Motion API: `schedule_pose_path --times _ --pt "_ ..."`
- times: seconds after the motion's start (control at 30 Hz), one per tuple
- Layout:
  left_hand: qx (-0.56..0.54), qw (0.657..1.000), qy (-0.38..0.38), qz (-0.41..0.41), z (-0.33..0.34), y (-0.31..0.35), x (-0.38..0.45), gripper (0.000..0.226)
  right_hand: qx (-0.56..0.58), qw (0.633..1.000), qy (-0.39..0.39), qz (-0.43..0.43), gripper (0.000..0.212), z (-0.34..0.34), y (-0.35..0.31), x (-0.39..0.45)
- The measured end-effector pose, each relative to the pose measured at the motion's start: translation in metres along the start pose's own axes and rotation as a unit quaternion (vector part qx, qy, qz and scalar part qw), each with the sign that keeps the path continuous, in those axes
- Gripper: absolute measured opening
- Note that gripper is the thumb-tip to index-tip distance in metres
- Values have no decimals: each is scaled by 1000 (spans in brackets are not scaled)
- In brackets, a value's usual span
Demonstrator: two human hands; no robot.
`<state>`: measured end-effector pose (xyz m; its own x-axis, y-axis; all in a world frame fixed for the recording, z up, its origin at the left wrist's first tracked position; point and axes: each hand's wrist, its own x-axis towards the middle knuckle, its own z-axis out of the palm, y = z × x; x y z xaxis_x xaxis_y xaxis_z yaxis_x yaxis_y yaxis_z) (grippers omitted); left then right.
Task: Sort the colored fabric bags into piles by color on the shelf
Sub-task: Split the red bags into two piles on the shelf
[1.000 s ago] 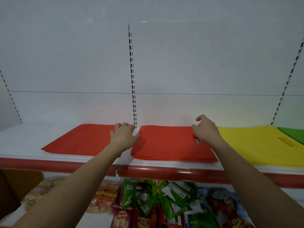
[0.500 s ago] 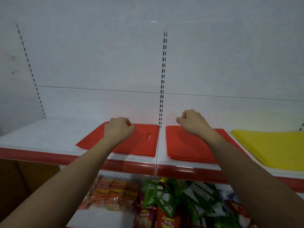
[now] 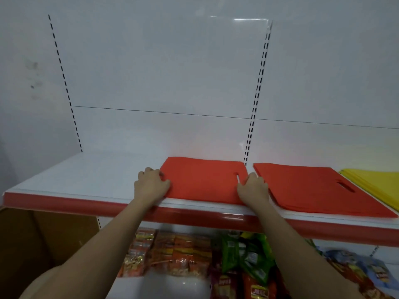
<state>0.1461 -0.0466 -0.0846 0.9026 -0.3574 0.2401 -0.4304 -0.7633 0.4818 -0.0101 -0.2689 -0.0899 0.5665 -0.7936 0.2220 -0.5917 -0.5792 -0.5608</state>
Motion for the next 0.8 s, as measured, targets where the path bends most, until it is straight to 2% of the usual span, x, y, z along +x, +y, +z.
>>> schedule_pose_path --times 0.17,0.63,0.8 --pt "-15 1000 19 -6 15 -10 9 40 47 996 66 20 28 12 11 -4" --pt "-88 995 45 -23 25 -22 20 59 57 992 110 36 20 12 15 -5" --pt "-175 982 67 -26 26 -30 23 35 59 989 133 31 10 13 15 -7"
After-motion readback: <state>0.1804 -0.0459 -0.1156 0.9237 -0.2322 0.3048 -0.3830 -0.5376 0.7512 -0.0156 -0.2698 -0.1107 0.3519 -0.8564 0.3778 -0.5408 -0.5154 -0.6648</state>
